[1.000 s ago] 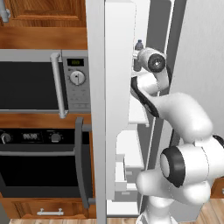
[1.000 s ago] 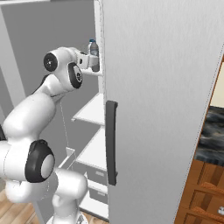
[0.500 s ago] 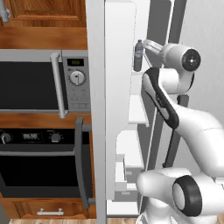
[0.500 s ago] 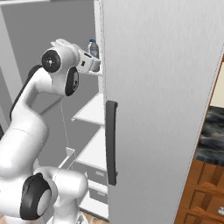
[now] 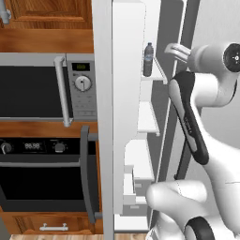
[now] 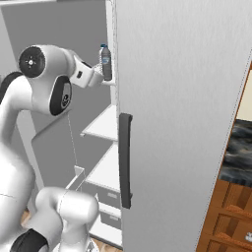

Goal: Take the bottled waters from the counter and place them in the freezer to freeze. Close the freezer door after placing the bottles.

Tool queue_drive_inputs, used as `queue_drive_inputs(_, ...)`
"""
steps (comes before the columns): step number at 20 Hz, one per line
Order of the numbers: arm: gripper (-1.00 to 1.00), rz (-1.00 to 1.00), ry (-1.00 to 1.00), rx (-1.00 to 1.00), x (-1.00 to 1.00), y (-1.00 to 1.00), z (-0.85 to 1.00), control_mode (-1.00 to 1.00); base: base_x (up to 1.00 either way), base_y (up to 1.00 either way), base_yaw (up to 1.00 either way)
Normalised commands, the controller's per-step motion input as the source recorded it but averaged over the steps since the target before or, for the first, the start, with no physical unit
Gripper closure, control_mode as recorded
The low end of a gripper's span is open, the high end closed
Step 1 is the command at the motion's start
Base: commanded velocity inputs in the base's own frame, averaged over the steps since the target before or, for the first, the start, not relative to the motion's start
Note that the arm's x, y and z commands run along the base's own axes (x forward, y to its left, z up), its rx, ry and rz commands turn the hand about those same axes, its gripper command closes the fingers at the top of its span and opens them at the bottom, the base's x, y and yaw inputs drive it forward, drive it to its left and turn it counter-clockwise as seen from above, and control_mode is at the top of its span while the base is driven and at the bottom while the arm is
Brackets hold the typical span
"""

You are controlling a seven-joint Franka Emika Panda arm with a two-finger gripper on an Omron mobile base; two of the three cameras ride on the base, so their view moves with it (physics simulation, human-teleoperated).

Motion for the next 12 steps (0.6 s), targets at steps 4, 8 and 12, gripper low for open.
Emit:
queue_drive_inputs(4,-1.00,0.00,0.34,-0.16,-1.00,0.01,-0.58,-1.00,0.00,0.00,0.00)
queue_drive_inputs(8,-1.00,0.06,0.35,-0.12,-0.76,0.00,-0.76,-1.00,0.00,0.00,0.00)
queue_drive_inputs(12,-1.00,0.18,0.39,-0.01,-0.40,-0.01,-0.67,-1.00,0.00,0.00,0.00)
